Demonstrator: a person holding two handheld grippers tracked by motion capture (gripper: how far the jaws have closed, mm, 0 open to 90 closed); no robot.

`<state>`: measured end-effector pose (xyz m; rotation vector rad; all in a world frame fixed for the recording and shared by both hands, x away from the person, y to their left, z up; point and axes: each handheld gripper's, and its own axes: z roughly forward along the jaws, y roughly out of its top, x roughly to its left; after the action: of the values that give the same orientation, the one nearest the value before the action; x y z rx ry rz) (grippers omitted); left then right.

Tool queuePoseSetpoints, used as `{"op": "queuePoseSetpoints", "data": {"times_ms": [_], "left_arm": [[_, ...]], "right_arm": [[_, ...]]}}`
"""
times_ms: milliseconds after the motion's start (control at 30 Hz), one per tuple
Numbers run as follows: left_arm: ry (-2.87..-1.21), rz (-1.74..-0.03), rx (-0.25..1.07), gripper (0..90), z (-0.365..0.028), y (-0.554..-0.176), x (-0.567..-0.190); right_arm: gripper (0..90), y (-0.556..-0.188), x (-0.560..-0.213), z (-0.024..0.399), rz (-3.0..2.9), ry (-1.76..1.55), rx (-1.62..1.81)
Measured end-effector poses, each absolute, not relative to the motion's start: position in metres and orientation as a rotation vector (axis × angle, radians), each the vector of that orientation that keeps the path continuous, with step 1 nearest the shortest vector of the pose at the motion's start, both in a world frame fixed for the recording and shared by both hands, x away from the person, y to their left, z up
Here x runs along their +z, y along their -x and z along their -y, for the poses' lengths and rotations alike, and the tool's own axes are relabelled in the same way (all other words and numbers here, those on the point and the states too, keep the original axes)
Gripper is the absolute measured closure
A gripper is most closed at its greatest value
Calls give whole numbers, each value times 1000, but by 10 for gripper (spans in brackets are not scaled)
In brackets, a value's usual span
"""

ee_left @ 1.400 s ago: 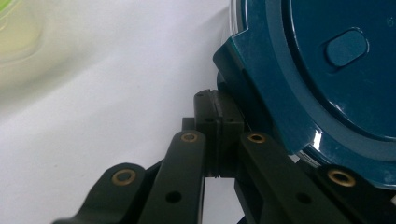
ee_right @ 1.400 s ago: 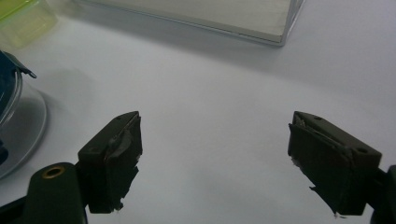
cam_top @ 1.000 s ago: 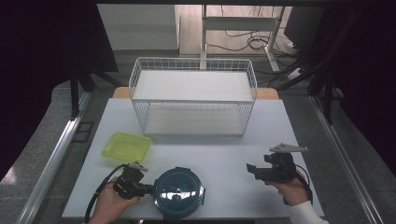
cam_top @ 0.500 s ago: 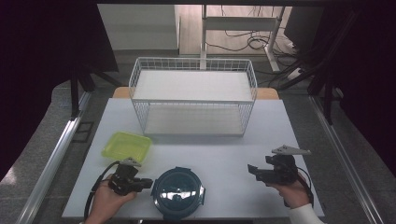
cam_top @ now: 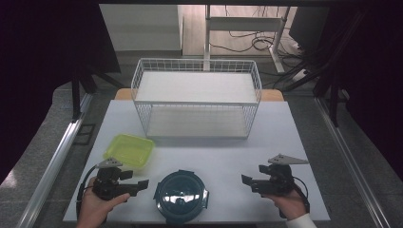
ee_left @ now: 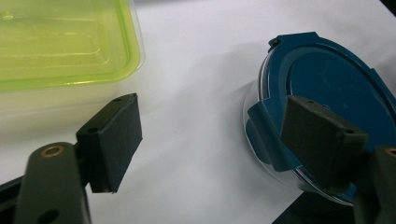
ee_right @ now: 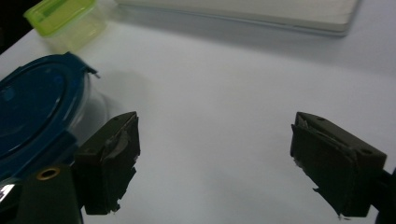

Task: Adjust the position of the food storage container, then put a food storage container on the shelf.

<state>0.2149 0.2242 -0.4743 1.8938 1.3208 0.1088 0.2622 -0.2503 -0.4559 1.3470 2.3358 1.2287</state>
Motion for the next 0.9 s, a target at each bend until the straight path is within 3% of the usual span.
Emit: {"op": "queuePoseSetpoints", "data": {"times_ms": [267, 900], "left_arm": [[-1850, -1327, 68, 102, -226, -214, -471], [-1884, -1266, -140, 77, -202, -226, -480]], "right_arm": [[131, -254, -459, 231, -2423, -1308, 1225], [104, -240, -467, 182, -2508, -1481, 1348]]}}
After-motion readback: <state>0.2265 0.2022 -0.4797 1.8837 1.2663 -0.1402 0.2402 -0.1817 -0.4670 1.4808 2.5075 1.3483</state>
